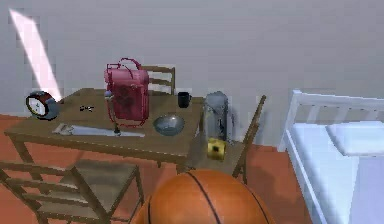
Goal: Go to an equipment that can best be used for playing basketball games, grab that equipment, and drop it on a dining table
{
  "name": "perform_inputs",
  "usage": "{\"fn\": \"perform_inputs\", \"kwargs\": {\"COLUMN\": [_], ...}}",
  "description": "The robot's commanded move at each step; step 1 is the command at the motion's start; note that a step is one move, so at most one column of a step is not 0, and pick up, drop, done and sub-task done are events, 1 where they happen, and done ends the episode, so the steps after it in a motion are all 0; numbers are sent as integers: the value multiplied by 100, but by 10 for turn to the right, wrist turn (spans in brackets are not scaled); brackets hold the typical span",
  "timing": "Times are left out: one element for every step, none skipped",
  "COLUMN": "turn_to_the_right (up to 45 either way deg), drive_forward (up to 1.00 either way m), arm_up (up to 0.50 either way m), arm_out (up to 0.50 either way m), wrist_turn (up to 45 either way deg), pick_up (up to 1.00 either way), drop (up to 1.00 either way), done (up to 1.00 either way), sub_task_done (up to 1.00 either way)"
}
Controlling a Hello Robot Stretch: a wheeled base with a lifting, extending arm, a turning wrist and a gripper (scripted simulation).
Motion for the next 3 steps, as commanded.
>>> {"fn": "perform_inputs", "kwargs": {"turn_to_the_right": [0,450,360], "drive_forward": [30,0,0], "arm_up": [0,0,0], "arm_out": [0,0,0], "wrist_turn": [0,0,0], "pick_up": [0,0,0], "drop": [0,0,0], "done": [0,0,0], "sub_task_done": [0,0,0]}}
